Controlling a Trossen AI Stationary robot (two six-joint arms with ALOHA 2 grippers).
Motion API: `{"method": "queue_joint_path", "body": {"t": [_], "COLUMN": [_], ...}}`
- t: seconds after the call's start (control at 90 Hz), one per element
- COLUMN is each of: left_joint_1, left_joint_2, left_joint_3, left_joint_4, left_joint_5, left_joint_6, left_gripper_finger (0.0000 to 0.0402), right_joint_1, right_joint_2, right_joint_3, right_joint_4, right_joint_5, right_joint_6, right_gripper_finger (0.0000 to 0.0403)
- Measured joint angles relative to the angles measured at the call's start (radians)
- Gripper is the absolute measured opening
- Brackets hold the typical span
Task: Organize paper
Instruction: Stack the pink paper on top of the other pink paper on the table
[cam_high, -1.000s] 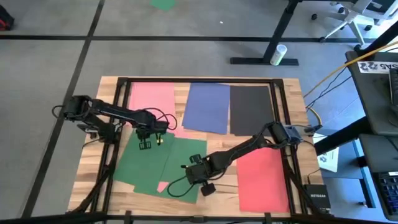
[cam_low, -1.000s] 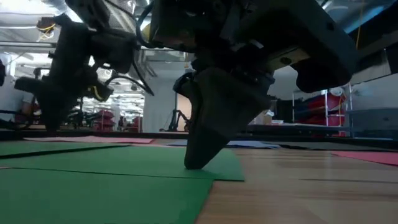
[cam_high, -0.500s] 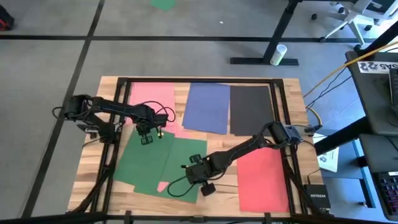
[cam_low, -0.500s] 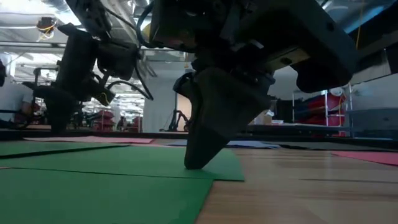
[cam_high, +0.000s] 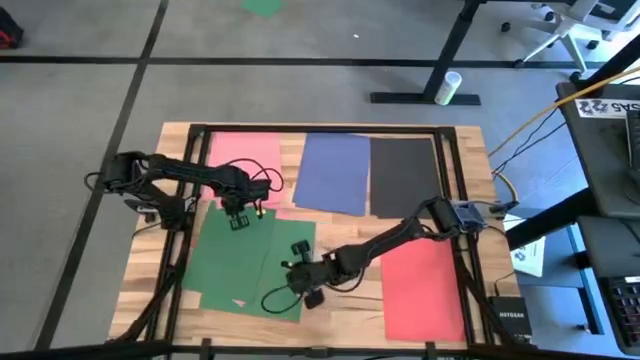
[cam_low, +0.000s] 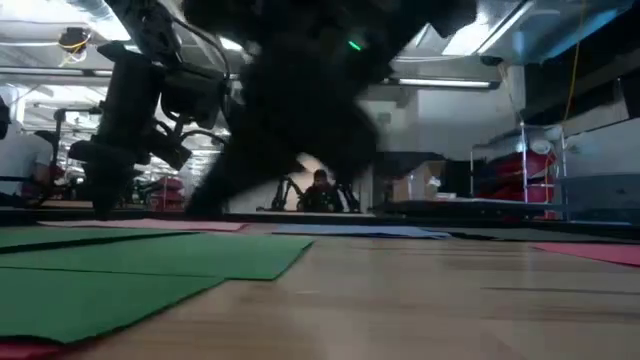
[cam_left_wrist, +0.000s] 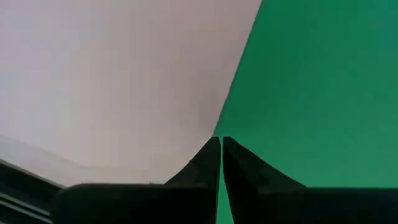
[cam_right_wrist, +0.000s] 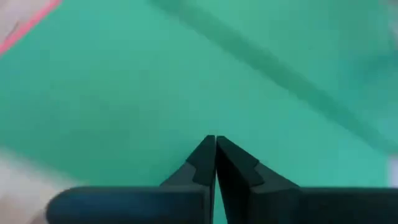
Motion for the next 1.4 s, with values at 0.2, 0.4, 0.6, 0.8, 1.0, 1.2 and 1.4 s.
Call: {"method": "queue_joint_path", "body": {"t": [0.2,0.4,0.6,0.8,1.0,1.2,1.4], "left_joint_1": [-0.001,-0.001,-0.002,-0.002,-0.007,-0.024,-0.001], "left_joint_2": [0.0,0.0,0.0,0.0,0.0,0.0,0.0], "left_joint_3": [0.0,0.0,0.0,0.0,0.0,0.0,0.0], "left_joint_4": [0.0,0.001,0.002,0.003,0.011,0.016,0.015], "left_joint_5": [0.0,0.0,0.008,0.008,0.036,0.04,0.034], "left_joint_6": [0.001,0.001,0.005,0.005,0.015,0.013,0.008], "left_gripper_finger": [0.0,0.0,0.0,0.0,0.0,0.0,0.0], "right_joint_1": [-0.009,-0.124,-0.209,-0.229,-0.226,-0.22,-0.177], "right_joint_2": [0.0,0.024,0.053,0.126,0.188,0.189,0.185], "right_joint_3": [-0.002,-0.005,-0.002,-0.002,0.034,0.089,0.151], "right_joint_4": [0.073,0.264,0.357,0.391,0.391,0.247,0.037], "right_joint_5": [0.039,-0.041,-0.156,-0.184,-0.22,-0.299,-0.382], "right_joint_6": [-0.057,-0.088,-0.026,-0.018,0.03,0.087,0.108], "right_gripper_finger": [0.0,0.0,0.0,0.0,0.0,0.0,0.0]}}
